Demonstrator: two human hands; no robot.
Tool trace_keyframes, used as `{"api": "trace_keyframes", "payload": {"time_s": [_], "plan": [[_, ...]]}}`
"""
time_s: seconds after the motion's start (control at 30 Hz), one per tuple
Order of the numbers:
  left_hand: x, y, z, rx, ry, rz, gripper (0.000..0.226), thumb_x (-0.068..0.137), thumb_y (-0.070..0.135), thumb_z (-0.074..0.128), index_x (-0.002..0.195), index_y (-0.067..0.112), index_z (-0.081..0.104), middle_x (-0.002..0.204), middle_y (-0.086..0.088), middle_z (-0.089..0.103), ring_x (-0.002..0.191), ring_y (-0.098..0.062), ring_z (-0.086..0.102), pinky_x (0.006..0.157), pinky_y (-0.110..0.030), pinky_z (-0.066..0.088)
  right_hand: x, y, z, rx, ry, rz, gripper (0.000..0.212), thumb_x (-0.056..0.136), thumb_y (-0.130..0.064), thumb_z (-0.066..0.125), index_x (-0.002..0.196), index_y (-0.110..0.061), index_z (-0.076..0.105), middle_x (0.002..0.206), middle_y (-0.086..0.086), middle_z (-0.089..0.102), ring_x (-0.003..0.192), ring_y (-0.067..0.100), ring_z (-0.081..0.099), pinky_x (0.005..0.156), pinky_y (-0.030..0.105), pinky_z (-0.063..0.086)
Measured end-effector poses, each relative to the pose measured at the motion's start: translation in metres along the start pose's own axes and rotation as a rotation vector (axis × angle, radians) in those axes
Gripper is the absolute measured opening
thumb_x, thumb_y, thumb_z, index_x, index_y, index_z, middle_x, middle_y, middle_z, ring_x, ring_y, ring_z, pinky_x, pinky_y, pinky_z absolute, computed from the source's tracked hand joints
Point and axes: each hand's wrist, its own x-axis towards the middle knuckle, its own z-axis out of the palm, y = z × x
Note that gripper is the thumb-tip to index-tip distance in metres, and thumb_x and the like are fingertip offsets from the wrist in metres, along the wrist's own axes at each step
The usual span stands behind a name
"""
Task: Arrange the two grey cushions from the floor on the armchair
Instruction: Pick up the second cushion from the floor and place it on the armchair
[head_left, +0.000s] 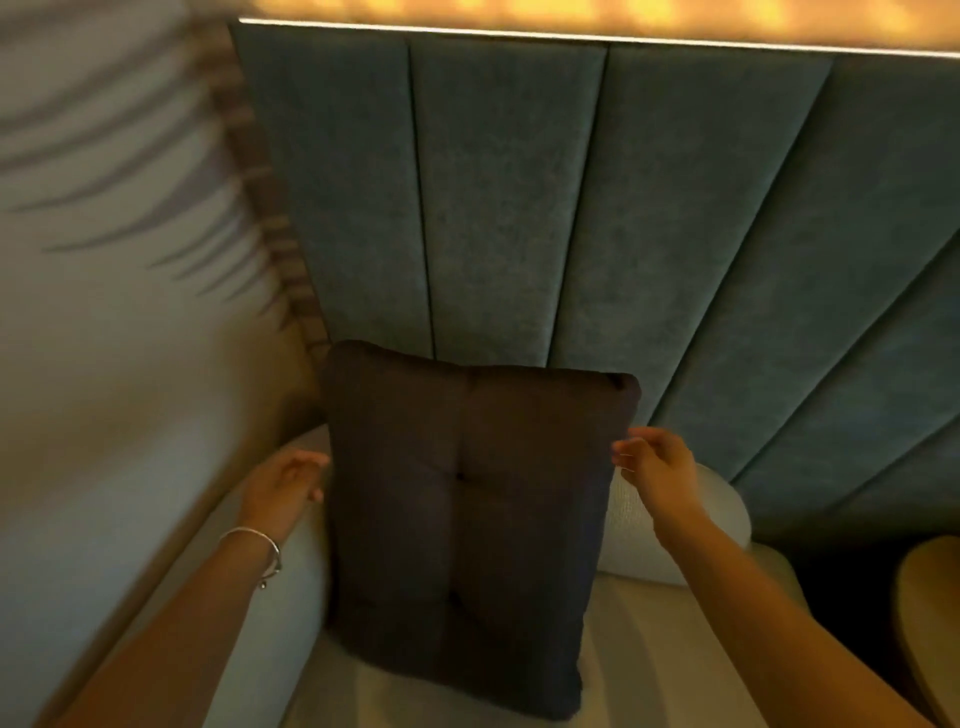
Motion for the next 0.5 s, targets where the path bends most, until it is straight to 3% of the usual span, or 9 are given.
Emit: {"api": "trace_keyframes", "payload": {"time_s": [0.07, 0.13, 0.33, 0.5], "plan": [[-0.031, 0.002, -0.013, -0.024, -0.111, -0.025, 0.014, 0.091, 0.010, 0.053, 0.088, 0.005, 0.066, 0.059, -0.010, 0.050, 0.057, -0.018, 0.046, 0.059, -0.025, 0.038, -0.029, -0.010, -0.010, 0.020, -0.078, -0.014, 0.020, 0.094, -0.005, 0.038, 0.103, -0.005, 0.056, 0.079, 0.005, 0.061, 0.071, 0.015, 0.060, 0.062, 0.020, 0.047], [-0.060, 0.008, -0.029, -0.041, -0.152, -0.039, 0.011, 0.090, 0.011, 0.055, 0.083, 0.011, 0.064, 0.060, -0.011, 0.050, 0.059, -0.019, 0.047, 0.062, -0.025, 0.042, -0.061, -0.019, -0.022, 0.009, -0.111, -0.014, 0.022, 0.095, -0.006, 0.036, 0.094, -0.011, 0.058, 0.073, 0.003, 0.059, 0.065, 0.012, 0.056, 0.058, 0.019, 0.044], [-0.130, 0.024, -0.072, -0.143, -0.193, -0.086, 0.009, 0.089, 0.011, 0.055, 0.092, 0.007, 0.064, 0.066, -0.010, 0.051, 0.061, -0.019, 0.047, 0.071, -0.030, 0.045, -0.144, -0.044, -0.062, -0.036, -0.137, -0.052, 0.028, 0.095, -0.009, 0.038, 0.080, -0.018, 0.060, 0.066, 0.004, 0.053, 0.060, 0.014, 0.049, 0.055, 0.023, 0.042], [-0.197, 0.011, -0.099, -0.230, -0.179, -0.073, 0.013, 0.089, 0.009, 0.056, 0.080, 0.014, 0.064, 0.067, -0.011, 0.052, 0.056, -0.019, 0.046, 0.072, -0.033, 0.049, -0.203, -0.048, -0.093, -0.019, -0.146, -0.055, 0.028, 0.094, -0.009, 0.039, 0.079, -0.017, 0.061, 0.061, 0.004, 0.049, 0.056, 0.013, 0.046, 0.049, 0.021, 0.041]]}}
